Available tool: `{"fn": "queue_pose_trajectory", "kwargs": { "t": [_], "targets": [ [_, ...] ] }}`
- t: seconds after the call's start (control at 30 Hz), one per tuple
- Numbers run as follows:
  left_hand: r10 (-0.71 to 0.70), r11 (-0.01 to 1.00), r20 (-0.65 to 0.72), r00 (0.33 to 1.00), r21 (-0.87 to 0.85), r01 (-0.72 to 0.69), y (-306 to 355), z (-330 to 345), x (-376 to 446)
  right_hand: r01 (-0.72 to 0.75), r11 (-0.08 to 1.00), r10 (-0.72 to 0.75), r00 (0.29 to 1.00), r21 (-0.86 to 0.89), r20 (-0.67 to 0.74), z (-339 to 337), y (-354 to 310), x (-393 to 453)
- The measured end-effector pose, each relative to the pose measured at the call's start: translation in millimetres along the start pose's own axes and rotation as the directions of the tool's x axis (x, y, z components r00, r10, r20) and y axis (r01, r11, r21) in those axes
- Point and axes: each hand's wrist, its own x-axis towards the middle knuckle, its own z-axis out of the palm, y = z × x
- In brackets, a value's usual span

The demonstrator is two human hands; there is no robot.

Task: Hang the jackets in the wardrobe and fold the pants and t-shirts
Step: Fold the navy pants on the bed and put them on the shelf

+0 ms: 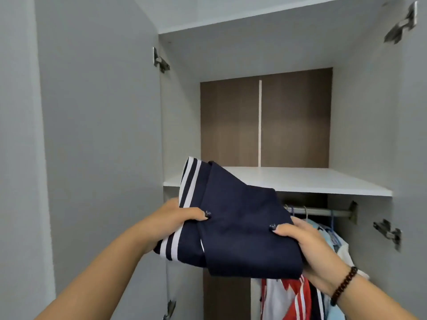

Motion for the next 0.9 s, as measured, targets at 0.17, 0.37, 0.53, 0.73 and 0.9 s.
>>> {"fn": "queue_pose_trajectory", "kwargs": {
  "t": [0.17, 0.37, 0.53, 0.73, 0.9],
  "targets": [
    [0.105, 0.989, -0.017, 0.994, -0.098, -0.106, 10, 5, 58, 0.088, 0.985, -0.11, 0.983, -0.148, -0.148, -9, -37, 45],
    [0.182, 0.97, -0.017, 0.983, -0.162, -0.183, 27, 30, 132, 0.116, 0.966, -0.169, 0.96, -0.232, -0.225, -45, -74, 99],
    [0.26, 0.944, 0.0, 0.966, -0.21, -0.254, 48, 55, 195, 0.183, 0.942, -0.255, 0.936, -0.281, -0.243, -81, -105, 140],
    [0.366, 0.911, 0.067, 0.928, -0.229, -0.343, 81, 92, 269, 0.244, 0.906, -0.335, 0.912, -0.345, -0.236, -137, -140, 185],
    [0.39, 0.899, 0.098, 0.916, -0.259, -0.355, 86, 158, 344, 0.185, 0.887, -0.379, 0.816, -0.423, -0.438, -217, -148, 225]
  ]
}}
